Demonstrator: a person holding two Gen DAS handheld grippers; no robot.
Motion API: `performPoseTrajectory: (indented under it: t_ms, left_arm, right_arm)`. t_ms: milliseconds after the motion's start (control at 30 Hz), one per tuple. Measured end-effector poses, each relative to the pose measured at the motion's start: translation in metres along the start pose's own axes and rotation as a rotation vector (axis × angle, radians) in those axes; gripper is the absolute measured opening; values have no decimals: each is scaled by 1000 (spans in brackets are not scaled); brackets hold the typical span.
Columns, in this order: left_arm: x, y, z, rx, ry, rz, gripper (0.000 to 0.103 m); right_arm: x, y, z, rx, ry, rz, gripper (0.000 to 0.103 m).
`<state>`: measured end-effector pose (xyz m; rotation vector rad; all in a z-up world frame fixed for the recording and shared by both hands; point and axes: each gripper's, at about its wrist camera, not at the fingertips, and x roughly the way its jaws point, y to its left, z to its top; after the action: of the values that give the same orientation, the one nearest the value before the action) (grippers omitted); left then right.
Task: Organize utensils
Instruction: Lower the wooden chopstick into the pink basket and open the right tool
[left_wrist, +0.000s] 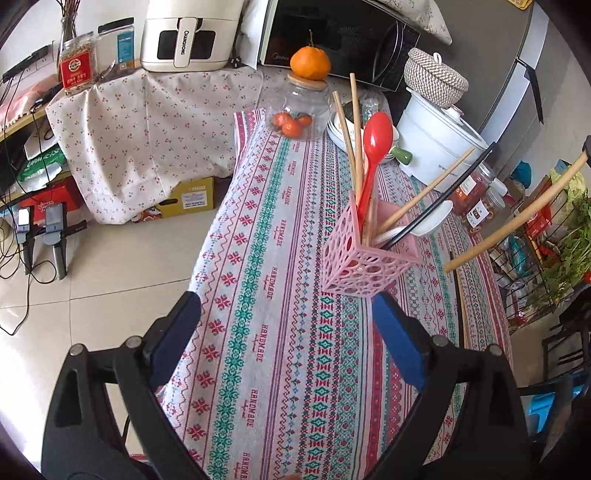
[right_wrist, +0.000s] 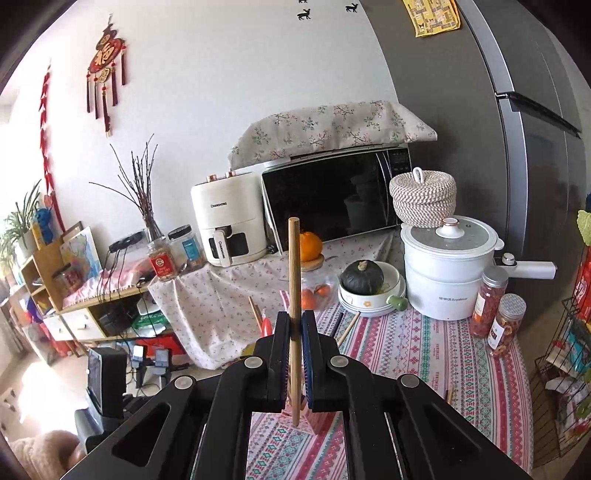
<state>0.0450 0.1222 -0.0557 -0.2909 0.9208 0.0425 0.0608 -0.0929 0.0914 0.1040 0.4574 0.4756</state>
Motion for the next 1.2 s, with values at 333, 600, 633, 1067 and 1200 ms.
performPoseTrajectory:
  t_ms: [333, 600, 633, 1067, 1200]
  left_arm:
    - [3, -2, -12, 40, 53, -22, 94]
    - [6, -1, -13, 50, 61, -27, 94]
    - [7, 0, -13, 49, 61, -26, 94]
    - [6, -4, -10, 60, 50, -9, 94]
    - [6, -9, -11, 69, 46, 0, 94]
  right_arm:
    - [44, 19, -3, 13, -2, -16, 6]
    - [89, 18, -19, 42, 64, -46, 6]
    - [94, 18, -21, 45, 74, -46, 7]
    - [81, -1, -18, 104, 70, -49, 73]
    - [61, -11, -14, 102, 64, -82, 91]
